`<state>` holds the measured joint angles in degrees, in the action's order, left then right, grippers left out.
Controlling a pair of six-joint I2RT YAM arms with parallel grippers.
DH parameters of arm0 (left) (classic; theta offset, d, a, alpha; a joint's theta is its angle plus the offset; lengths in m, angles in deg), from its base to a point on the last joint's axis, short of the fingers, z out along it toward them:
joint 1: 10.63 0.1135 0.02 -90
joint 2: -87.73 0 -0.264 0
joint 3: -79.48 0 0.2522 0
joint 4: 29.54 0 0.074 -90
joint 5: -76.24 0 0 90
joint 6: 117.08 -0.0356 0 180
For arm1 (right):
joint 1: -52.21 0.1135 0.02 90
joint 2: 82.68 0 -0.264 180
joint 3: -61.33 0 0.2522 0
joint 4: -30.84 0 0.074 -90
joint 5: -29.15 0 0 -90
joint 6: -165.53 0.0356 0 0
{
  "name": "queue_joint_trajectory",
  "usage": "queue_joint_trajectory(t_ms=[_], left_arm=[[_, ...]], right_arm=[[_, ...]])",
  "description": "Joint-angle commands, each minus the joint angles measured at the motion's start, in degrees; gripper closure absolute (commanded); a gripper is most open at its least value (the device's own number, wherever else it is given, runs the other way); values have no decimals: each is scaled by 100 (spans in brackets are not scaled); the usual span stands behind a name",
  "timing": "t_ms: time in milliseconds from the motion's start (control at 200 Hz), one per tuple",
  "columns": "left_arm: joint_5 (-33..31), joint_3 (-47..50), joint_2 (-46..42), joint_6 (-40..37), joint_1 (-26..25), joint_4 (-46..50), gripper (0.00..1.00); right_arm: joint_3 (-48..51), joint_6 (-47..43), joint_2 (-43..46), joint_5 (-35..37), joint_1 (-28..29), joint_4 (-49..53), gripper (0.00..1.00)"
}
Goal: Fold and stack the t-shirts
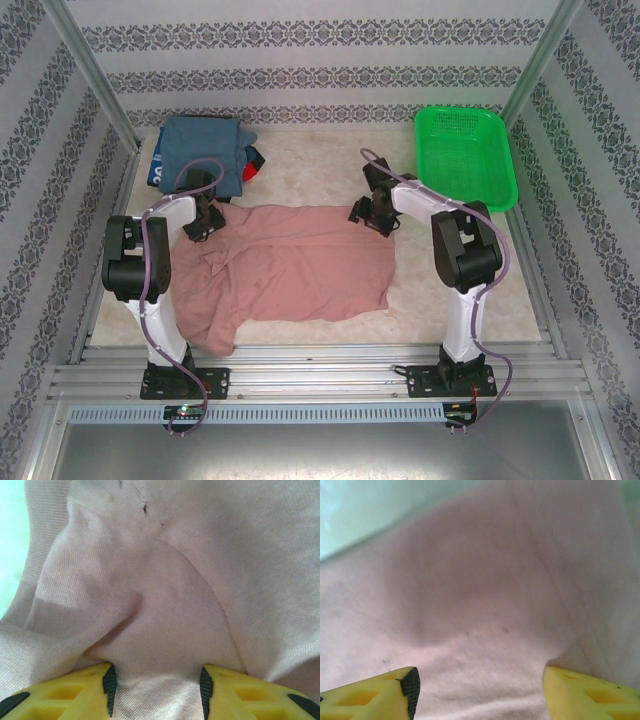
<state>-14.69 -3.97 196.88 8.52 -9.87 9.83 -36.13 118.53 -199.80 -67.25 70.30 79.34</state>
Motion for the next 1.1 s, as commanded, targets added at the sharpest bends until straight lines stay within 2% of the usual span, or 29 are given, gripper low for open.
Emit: queue_joint_trajectory(t_ms=[0, 190, 485, 580, 590, 610, 649, 689, 754, 789, 954, 1094], left_arm=[[354, -41, 199, -7, -57, -385, 52], [535, -450, 528, -68, -272, -486, 54], [524, -1493, 1131, -208, -341, -216, 53], [839, -1850, 1150, -262, -354, -171, 47], [864, -1850, 1113, -263, -356, -192, 46], [901, -1854, 1042, -263, -369, -244, 37], [992, -1841, 813, -247, -382, -315, 25], [1085, -1889, 591, -237, -374, -318, 17], [1215, -2018, 219, -270, -374, -172, 12], [1305, -2068, 16, -290, -374, -88, 4], [1560, -2138, -1036, -256, -505, 706, 2], [1612, -1196, -2177, -53, -846, 1633, 5]], right_arm=[[-206, 209, -296, 715, -123, 539, 32], [-791, 83, -734, 1039, -331, 804, 31], [-2916, -239, -1817, 1280, -489, 1620, 30], [-3470, -438, -1872, 1039, -546, 1685, 29], [-3487, -480, -1835, 1029, -539, 1685, 29], [-3500, -560, -1751, 1008, -529, 1671, 28], [-3385, -738, -1490, 924, -507, 1579, 26], [-3131, -886, -1142, 776, -491, 1457, 24], [-2537, -1068, -444, 575, -482, 1263, 21], [-2176, -1131, -36, 487, -490, 1180, 19], [-595, -1169, 1639, -21, -507, 1448, 18], [955, -858, 2809, -488, -485, 1586, 23]])
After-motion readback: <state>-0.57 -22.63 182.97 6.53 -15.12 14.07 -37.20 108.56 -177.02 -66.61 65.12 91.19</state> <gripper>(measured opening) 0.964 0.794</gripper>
